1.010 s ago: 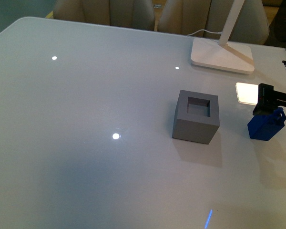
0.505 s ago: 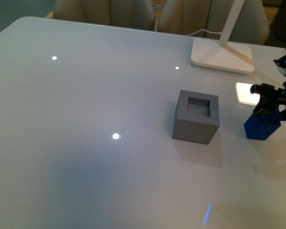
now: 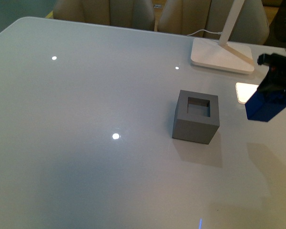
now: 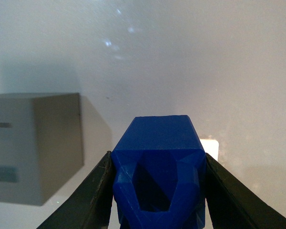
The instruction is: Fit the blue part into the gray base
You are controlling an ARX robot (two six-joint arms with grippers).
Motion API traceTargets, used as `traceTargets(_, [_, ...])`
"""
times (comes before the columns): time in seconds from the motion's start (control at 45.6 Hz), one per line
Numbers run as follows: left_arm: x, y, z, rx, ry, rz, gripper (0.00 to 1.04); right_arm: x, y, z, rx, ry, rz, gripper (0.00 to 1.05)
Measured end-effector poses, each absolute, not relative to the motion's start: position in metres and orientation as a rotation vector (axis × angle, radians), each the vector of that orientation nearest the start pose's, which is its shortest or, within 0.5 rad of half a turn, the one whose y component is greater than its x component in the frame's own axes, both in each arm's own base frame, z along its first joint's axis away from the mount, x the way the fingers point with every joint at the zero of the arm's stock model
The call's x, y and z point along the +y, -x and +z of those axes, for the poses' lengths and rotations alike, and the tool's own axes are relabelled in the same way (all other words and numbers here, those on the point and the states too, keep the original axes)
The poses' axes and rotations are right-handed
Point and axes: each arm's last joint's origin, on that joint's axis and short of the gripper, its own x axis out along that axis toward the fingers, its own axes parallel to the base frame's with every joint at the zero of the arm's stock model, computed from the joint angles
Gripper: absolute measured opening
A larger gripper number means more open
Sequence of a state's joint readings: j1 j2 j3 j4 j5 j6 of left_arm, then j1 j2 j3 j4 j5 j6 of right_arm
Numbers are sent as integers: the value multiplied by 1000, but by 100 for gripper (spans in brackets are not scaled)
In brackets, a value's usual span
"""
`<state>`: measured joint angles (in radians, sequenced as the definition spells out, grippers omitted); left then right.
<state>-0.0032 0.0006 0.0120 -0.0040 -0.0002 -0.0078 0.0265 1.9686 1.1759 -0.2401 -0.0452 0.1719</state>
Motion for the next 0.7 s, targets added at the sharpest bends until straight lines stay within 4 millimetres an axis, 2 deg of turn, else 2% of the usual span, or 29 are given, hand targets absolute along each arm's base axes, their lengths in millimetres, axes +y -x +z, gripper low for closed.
traceTargets(0.088, [0,-97,167,-7,8,-3,97,33,-387,151,1012,-158,11,45])
traceTargets(0.307, [0,-97,167,-7,8,-3,97,82,-392,157,1009,-154,40,45])
traceTargets(0.461, [0,-97,167,-7,8,-3,97,104,-392,152,1024,-160,34,45])
traceTargets(0.702, [0,-97,167,-7,8,-3,97,122,-391,135,1067,-158,44,45])
